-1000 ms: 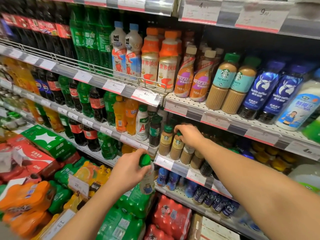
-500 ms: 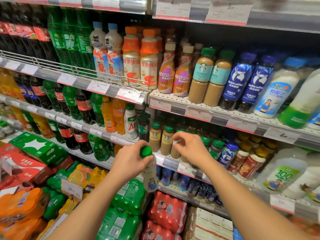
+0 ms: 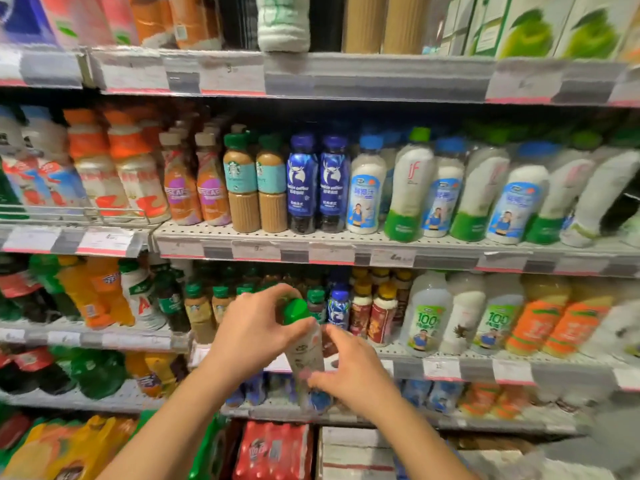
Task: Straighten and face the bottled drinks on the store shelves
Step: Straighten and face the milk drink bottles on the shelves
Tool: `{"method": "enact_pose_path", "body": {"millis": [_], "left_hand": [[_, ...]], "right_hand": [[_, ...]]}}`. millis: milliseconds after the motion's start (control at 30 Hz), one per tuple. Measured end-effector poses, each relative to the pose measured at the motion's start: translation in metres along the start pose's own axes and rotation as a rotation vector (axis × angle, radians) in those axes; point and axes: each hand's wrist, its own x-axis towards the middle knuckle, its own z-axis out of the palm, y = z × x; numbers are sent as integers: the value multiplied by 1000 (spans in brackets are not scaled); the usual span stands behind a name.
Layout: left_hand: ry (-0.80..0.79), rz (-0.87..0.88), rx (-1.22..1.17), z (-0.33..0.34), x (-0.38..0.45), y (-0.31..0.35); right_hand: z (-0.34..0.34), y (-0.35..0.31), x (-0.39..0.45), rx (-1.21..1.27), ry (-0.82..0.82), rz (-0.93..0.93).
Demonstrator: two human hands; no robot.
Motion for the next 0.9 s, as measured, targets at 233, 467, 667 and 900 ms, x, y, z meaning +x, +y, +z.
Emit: {"method": "enact_pose_path", "body": {"millis": [233,467,667,900], "left_hand": [[-10,161,-62,32,17,101],[-203,281,-65,70,36,167],[-172,357,41,108,45,209],[-189,431,178,173,68,261]], "right_hand": [[-76,43,-43,-63,125,110],[-136,106,-76,-84,220,243],[-195,158,-108,-71,345,284],[-273,210,-134,20,494,307]]}}
